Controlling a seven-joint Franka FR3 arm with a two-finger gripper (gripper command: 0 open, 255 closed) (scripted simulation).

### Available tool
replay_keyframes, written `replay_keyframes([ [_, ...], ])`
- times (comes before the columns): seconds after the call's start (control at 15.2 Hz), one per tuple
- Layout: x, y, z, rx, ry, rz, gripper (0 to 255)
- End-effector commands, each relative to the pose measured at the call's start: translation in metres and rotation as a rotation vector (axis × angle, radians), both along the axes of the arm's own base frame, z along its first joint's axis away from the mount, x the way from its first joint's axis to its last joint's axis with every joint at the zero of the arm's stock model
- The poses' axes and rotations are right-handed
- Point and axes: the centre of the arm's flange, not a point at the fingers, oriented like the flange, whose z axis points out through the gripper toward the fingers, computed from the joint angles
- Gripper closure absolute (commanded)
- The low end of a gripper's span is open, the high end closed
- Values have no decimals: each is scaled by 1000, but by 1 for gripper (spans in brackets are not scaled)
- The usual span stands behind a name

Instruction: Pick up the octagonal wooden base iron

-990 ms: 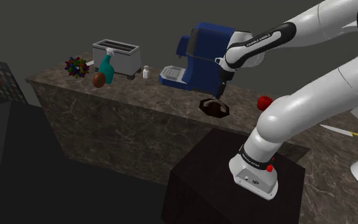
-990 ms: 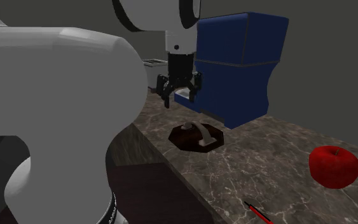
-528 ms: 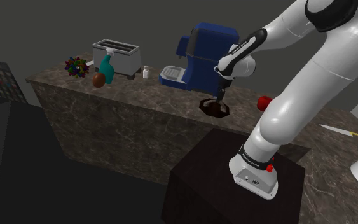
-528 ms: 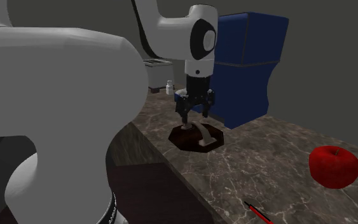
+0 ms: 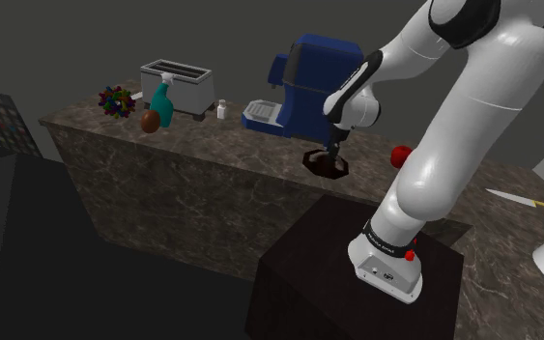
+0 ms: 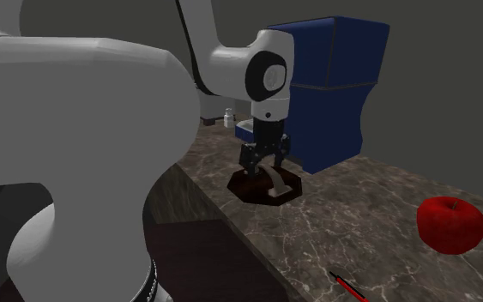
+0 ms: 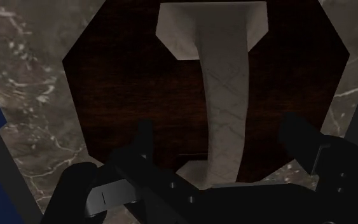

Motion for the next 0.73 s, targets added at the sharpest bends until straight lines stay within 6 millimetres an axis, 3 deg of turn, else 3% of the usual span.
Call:
replay_keyframes([
  [0.0,0,0,-2,0,-1,-1,255],
  [0.66,0,0,3,0,-1,-1,255],
])
